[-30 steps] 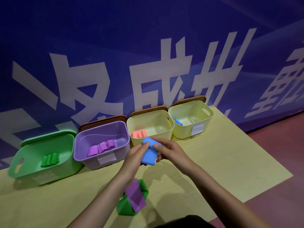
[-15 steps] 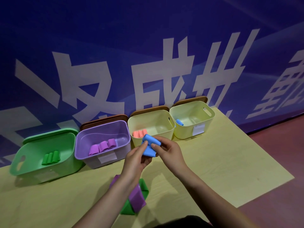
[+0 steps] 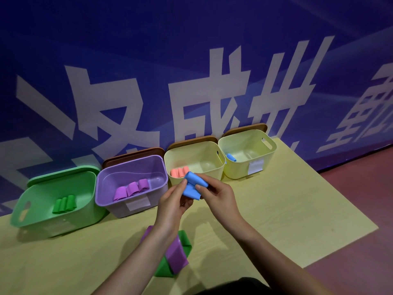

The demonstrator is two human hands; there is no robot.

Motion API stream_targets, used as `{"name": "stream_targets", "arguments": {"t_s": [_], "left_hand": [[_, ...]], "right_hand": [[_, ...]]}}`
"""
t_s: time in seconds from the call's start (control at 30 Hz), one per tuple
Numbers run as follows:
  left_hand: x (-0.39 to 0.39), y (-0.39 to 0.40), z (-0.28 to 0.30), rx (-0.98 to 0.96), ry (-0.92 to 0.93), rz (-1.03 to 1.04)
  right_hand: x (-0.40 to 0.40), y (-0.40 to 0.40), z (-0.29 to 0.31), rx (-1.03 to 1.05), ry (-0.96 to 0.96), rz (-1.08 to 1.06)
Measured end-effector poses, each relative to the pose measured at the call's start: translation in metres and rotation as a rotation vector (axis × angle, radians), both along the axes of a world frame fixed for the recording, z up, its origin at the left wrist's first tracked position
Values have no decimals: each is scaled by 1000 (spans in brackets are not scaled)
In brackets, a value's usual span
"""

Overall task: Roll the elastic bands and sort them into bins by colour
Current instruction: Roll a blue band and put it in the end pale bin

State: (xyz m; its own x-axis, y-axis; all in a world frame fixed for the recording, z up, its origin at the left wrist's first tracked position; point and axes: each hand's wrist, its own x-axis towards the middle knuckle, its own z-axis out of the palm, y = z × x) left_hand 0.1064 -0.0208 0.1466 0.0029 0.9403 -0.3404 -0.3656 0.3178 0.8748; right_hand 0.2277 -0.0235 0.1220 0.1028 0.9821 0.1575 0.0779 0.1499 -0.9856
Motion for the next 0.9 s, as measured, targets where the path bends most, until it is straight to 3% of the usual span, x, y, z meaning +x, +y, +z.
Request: {"name": "stream_targets", "arguments": {"t_s": [0.23, 0.43, 0.57, 0.73, 0.9], "left_hand": [[0, 0, 3, 48, 128, -10], [2, 3, 0, 10, 122, 17], [-2, 6, -2, 14, 135, -16], [-8, 8, -3, 88, 215, -100], [-8, 7, -6, 67, 151, -112]], "right_hand": [[11, 8, 4, 99, -269, 48], [11, 12, 1, 147, -450, 84], [15, 9, 5, 51, -318, 117], [14, 12, 6, -222, -47, 107], [15, 11, 8, -235, 47, 142]]}}
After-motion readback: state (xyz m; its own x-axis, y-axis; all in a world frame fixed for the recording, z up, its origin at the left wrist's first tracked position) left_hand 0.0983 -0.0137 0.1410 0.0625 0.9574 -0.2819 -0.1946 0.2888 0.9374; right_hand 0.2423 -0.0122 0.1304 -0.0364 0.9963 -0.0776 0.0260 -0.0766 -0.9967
